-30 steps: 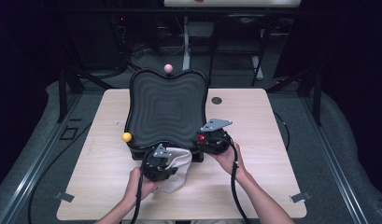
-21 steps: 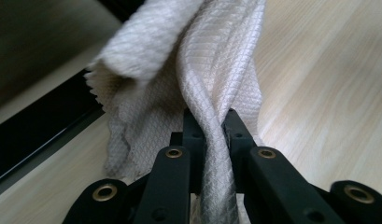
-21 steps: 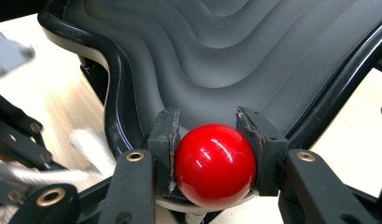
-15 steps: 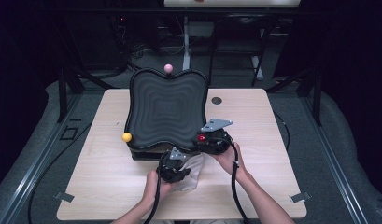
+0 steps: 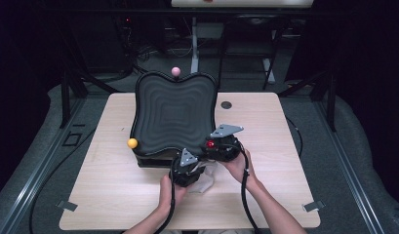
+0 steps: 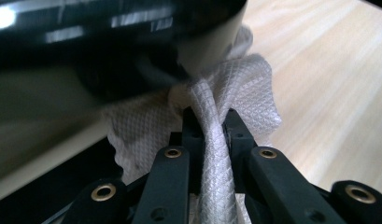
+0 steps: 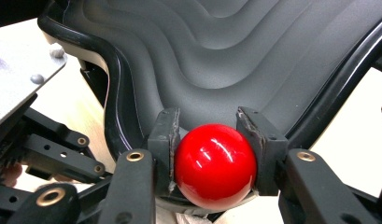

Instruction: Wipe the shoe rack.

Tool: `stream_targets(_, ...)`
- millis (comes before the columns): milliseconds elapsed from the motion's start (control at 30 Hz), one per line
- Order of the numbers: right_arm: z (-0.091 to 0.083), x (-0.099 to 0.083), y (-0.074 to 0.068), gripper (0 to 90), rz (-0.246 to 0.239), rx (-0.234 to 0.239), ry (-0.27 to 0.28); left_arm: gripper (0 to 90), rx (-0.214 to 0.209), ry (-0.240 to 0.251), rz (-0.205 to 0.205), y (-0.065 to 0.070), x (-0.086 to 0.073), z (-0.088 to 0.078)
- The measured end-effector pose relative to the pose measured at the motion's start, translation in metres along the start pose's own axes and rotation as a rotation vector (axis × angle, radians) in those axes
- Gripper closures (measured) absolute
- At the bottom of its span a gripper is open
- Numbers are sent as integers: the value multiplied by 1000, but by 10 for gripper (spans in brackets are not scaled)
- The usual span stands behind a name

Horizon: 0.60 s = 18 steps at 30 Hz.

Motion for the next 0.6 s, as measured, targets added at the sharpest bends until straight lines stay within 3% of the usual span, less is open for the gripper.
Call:
stream_targets(233, 0, 0, 0, 599, 2, 2, 5, 819, 14, 59, -17, 0, 5, 5)
stream_targets(600, 1, 0, 0, 600, 5, 4, 10, 818, 36, 101, -16, 3, 6, 9)
Point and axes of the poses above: each handheld gripper's, and its own axes: z roughly forward along the jaws, x roughly out of its top, y roughly to its right, the point moved 6 cm from there along z, roughly forward along the jaws, and after that the axes turned 3 degrees about -x, right-handed, at the moved point
